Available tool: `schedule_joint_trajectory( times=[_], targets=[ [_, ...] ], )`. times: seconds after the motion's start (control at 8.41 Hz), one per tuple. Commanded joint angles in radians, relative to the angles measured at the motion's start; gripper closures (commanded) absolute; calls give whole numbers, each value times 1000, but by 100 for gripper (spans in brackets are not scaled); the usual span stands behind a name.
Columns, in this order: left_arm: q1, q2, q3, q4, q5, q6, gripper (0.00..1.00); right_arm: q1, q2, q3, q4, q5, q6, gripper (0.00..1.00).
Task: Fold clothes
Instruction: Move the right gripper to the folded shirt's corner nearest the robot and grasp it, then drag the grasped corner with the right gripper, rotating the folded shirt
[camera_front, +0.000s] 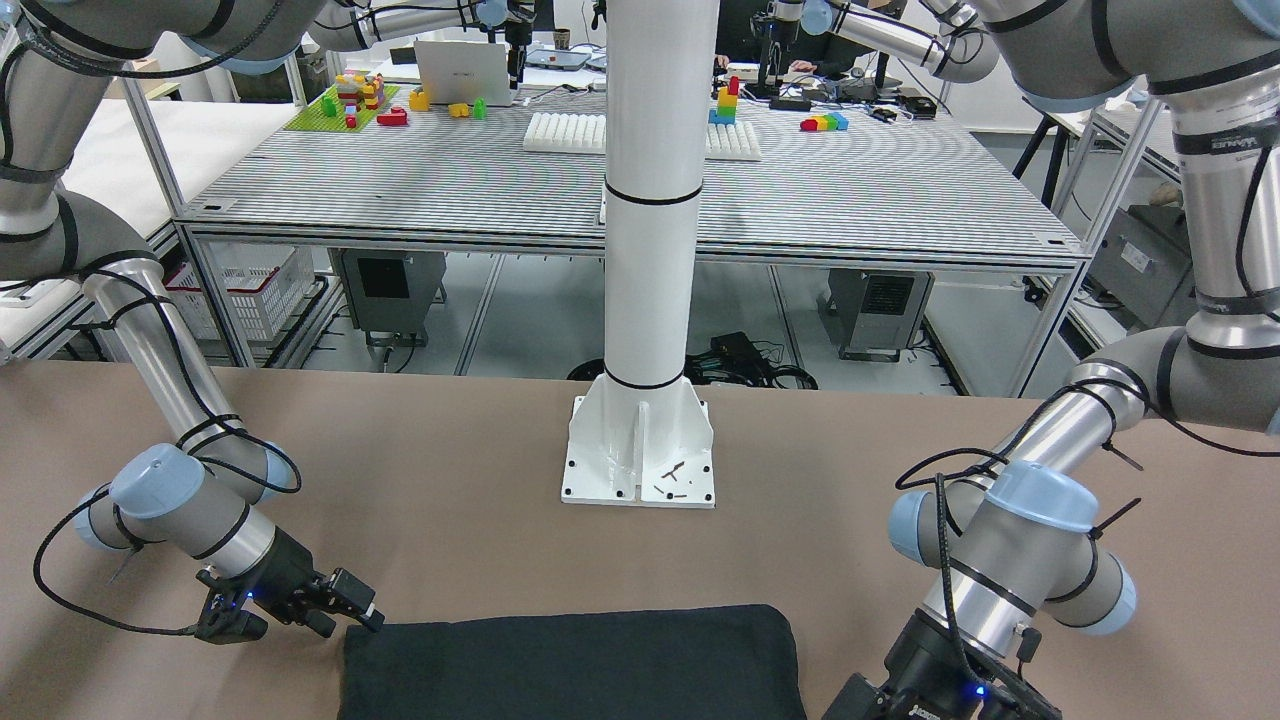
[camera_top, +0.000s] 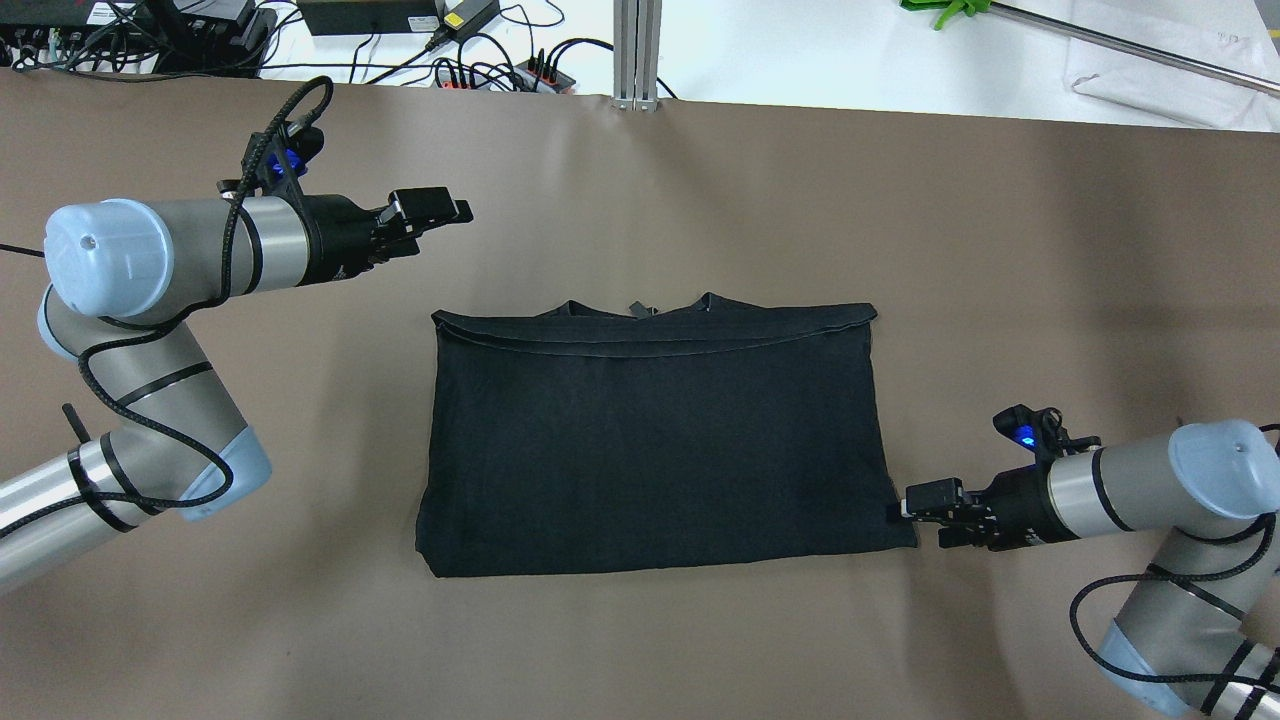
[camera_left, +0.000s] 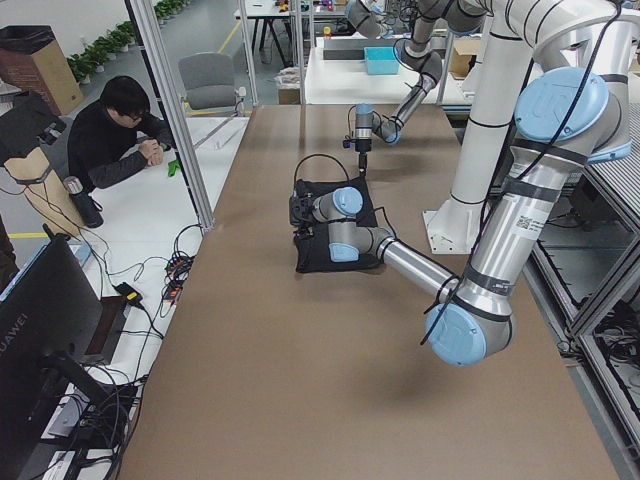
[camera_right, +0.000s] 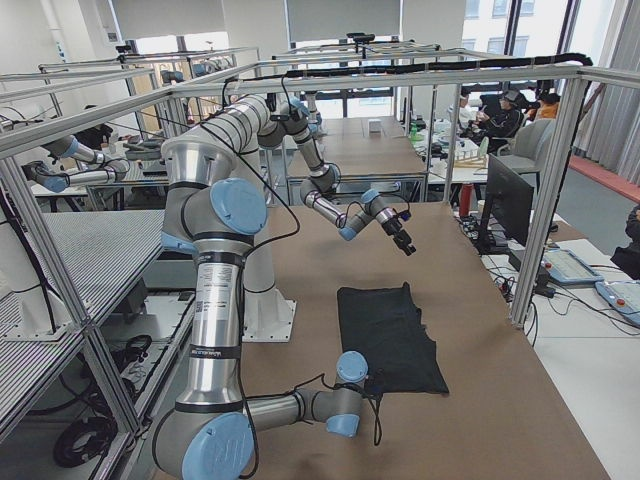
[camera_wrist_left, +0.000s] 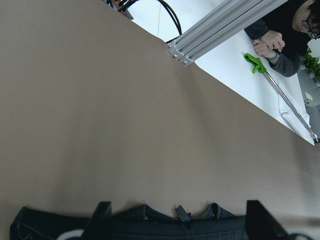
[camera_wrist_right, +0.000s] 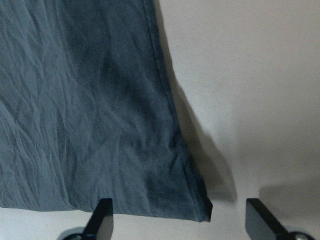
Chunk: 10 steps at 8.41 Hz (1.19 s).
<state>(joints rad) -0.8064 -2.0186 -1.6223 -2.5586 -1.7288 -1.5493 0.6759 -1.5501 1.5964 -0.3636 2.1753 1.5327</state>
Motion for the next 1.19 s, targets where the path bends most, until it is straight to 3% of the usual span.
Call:
schedule_joint_trajectory(
  times=[0.0,0.12,0.24,0.36,0.48,0.83,1.07],
  targets=[
    [4,-2,4,1,2,0,6,-7,-4,-1,0,-9,1,34],
    [4,-5,4,1,3,0,6,-7,-4,-1,0,-9,4,56],
    [6,-5,4,0,9,0,6,-7,-1,-1,0,-11,6,60],
    [7,-5,2,0,11,0,6,-7,-2,-1,0,-9,7,76],
    [9,-8,2,0,23,0,6,-6,-2,0,0,-8,7,100],
    [9,-8,1,0,23,0,6,-13,11,16,87,13,-9,100],
    [9,-6,1,0,23,0,6,-99,11,30,158,15,0,100]
  ],
)
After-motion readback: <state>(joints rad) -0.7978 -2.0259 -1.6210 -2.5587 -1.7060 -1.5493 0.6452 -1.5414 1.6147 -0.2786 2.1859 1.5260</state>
